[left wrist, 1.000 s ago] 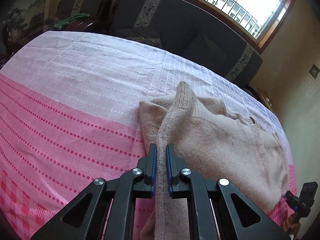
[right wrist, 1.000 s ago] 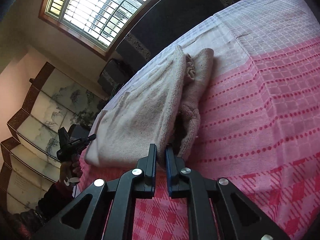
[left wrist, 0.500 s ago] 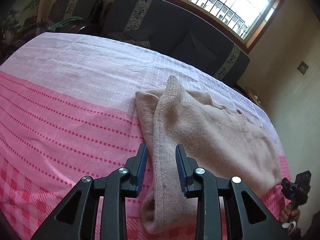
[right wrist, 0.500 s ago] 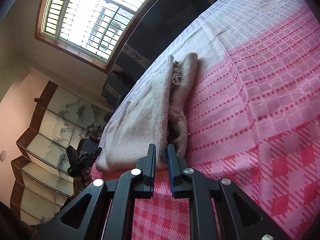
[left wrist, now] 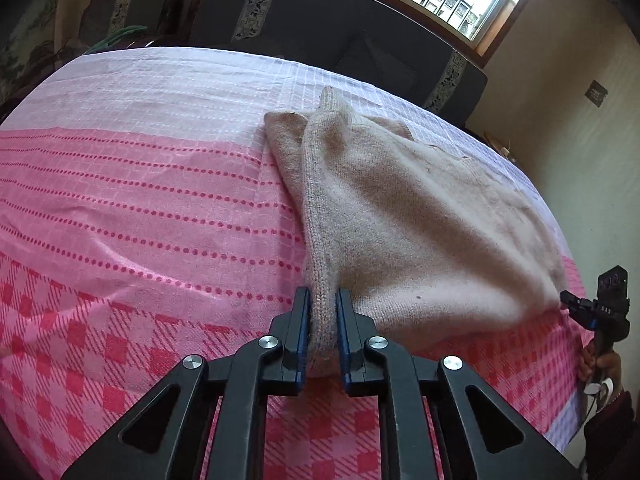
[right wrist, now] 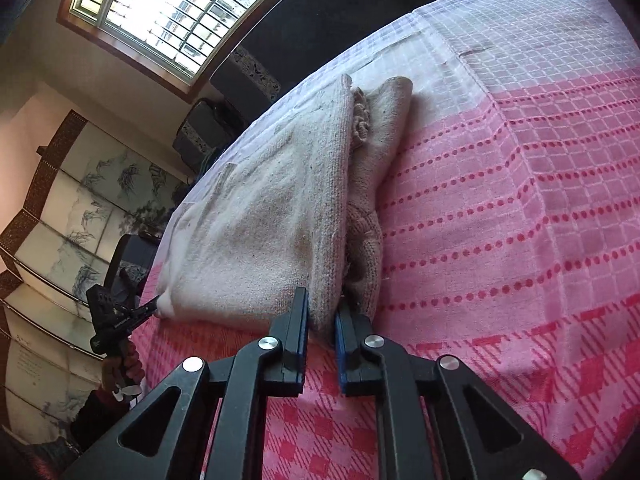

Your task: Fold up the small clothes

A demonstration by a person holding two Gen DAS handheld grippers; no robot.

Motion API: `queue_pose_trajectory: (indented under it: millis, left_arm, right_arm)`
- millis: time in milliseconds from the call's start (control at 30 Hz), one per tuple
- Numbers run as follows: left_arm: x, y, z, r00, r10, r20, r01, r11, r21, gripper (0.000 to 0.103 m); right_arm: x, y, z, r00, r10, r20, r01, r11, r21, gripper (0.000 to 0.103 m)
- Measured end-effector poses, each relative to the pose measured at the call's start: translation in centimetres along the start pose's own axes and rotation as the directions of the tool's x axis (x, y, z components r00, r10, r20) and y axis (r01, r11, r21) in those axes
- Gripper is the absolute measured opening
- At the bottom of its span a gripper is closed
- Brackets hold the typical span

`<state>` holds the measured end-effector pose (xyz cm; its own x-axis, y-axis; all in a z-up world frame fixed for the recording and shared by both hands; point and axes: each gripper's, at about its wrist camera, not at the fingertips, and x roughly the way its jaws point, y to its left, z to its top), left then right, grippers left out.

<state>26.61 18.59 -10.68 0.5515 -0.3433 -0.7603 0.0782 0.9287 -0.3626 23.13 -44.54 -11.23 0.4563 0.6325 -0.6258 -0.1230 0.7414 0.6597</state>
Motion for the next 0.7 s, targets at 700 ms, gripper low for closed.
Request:
queue_pose_trajectory:
  millis: [700]
  left_arm:
    - [-3.8, -1.8, 0.2, 0.994, -0.047, 0.1, 0.042, 0.997, 0.058, 0.023]
  right_arm:
    - [-6.6, 4.7, 0.3, 0.977, -0.012, 0.211, 0.047, 0.986, -0.161, 0.008]
